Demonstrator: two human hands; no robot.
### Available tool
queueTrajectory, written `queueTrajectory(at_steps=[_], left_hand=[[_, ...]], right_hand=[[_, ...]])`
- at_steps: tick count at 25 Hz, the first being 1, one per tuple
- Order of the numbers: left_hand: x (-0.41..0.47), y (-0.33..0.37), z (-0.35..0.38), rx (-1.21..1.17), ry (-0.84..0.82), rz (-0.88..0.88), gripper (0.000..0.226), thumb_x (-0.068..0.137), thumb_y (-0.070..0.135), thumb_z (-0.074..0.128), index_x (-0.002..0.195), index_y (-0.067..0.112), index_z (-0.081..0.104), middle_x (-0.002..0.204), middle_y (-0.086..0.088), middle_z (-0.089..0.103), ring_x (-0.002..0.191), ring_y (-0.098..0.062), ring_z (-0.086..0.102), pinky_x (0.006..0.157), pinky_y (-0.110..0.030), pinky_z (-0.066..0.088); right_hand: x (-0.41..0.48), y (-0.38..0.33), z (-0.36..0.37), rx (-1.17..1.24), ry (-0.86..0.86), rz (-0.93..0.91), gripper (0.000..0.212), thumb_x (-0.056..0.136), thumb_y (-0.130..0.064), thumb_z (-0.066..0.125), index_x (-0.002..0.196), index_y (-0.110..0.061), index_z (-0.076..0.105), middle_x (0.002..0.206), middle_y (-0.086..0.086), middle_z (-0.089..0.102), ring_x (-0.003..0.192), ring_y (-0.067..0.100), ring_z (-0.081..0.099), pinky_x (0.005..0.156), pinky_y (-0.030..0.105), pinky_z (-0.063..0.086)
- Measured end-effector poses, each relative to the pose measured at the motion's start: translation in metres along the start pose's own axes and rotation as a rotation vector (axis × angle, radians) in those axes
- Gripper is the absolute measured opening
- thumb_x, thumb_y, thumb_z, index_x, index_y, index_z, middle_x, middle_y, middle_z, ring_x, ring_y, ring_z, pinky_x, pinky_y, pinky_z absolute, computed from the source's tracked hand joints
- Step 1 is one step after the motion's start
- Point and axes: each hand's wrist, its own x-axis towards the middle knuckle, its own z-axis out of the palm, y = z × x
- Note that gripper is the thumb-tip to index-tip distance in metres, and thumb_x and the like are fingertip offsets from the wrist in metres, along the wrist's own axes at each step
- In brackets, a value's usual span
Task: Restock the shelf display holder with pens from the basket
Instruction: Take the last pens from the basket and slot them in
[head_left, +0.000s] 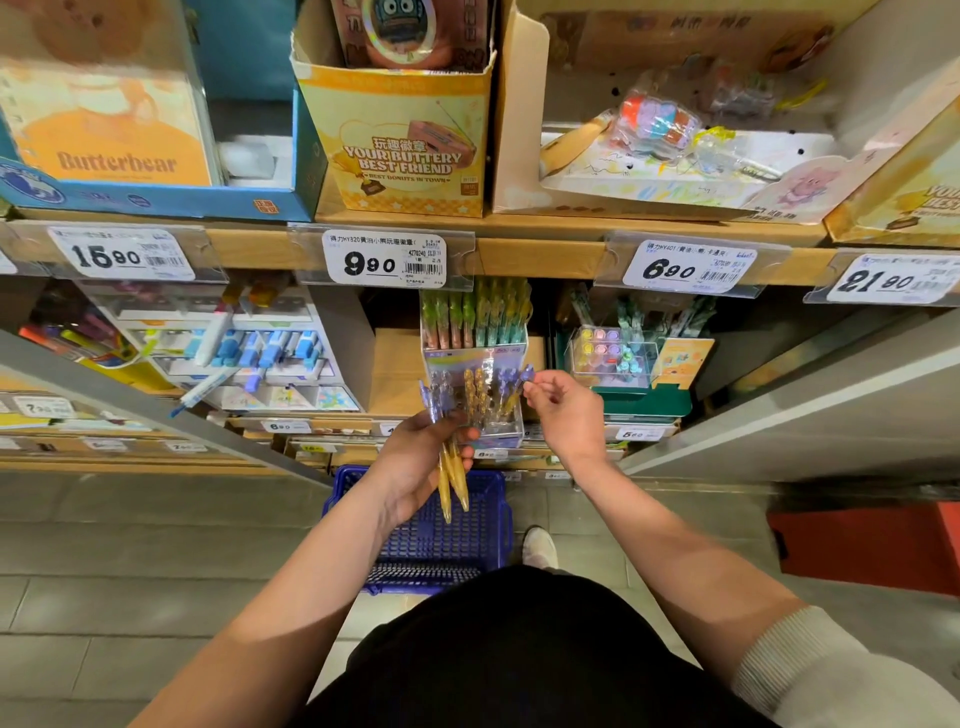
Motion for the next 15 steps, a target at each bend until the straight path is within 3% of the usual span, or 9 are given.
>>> queueTrajectory(at_steps=[3,8,15], left_hand=[[-0.001,-0.001,-0.005,0.031,0.018,0.014,0.03,0.1,0.018,0.063,0.123,0.0,0.06,0.086,-0.011,0.076,0.06,-0.018,0.064,0.055,-0.028,0.057],[-0.002,0.001,-0.009,0.031,0.039,0.023,0.03,0.1,0.02,0.063,0.121,0.007,0.047,0.089,-0.013,0.077,0.059,-0.017,0.063,0.052,-0.027,0.054],[-0.006,0.004,-0.004,0.039,0.046,0.021,0.026,0.103,0.023,0.058,0.119,0.004,0.053,0.088,-0.01,0.077,0.058,-0.014,0.062,0.051,-0.023,0.053]], right_hand=[[-0.001,0.007,0.008,-0.1,-0.029,-0.063,0.011,0.092,-0.021,0.073,0.103,-0.019,0.076,0.082,-0.022,0.068,0.081,-0.015,0.064,0.073,-0.001,0.044],[-0.001,0.014,0.018,-0.28,-0.183,-0.059,0.013,0.094,-0.016,0.069,0.083,-0.022,0.071,0.076,-0.007,0.071,0.07,0.011,0.068,0.066,0.018,0.051],[0.003,0.01,0.021,-0.354,-0.205,-0.023,0.011,0.095,-0.02,0.068,0.087,-0.027,0.071,0.081,-0.008,0.071,0.069,0.005,0.064,0.073,0.022,0.055]])
